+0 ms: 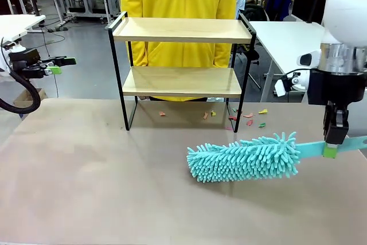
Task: Clean the shelf.
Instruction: Clean the specific section of the Shelf indicated by the human with the Duster.
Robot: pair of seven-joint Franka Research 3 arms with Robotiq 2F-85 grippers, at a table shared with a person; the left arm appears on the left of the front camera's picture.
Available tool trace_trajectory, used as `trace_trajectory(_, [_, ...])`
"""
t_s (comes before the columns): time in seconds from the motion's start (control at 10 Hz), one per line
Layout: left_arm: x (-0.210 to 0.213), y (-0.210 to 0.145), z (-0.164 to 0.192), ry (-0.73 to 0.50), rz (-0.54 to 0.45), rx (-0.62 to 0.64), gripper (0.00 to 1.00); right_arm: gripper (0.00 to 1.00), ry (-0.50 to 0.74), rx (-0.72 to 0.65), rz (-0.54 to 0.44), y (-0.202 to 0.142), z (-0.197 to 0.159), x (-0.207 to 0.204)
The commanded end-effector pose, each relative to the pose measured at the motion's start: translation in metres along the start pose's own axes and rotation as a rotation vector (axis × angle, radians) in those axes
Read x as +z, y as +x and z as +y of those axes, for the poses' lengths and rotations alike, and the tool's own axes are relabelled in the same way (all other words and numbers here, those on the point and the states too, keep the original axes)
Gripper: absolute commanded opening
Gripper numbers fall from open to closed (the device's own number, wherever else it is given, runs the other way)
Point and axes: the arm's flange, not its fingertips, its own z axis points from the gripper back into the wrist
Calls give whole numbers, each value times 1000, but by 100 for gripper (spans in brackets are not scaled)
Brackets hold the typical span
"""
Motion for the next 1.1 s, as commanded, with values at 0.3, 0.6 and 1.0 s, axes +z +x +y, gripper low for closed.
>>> trace_trajectory(0.3, [-1, 0, -3, -6, 5, -13, 100, 13, -11, -23, -11, 0, -4, 5])
trace_trajectory(0.6, [-1, 0, -3, -6, 5, -13, 100, 13, -11, -23, -11, 0, -4, 5])
trace_trajectory(1.0, [-1, 0, -3, -6, 5, -13, 100, 13, -11, -23, -11, 0, -4, 5])
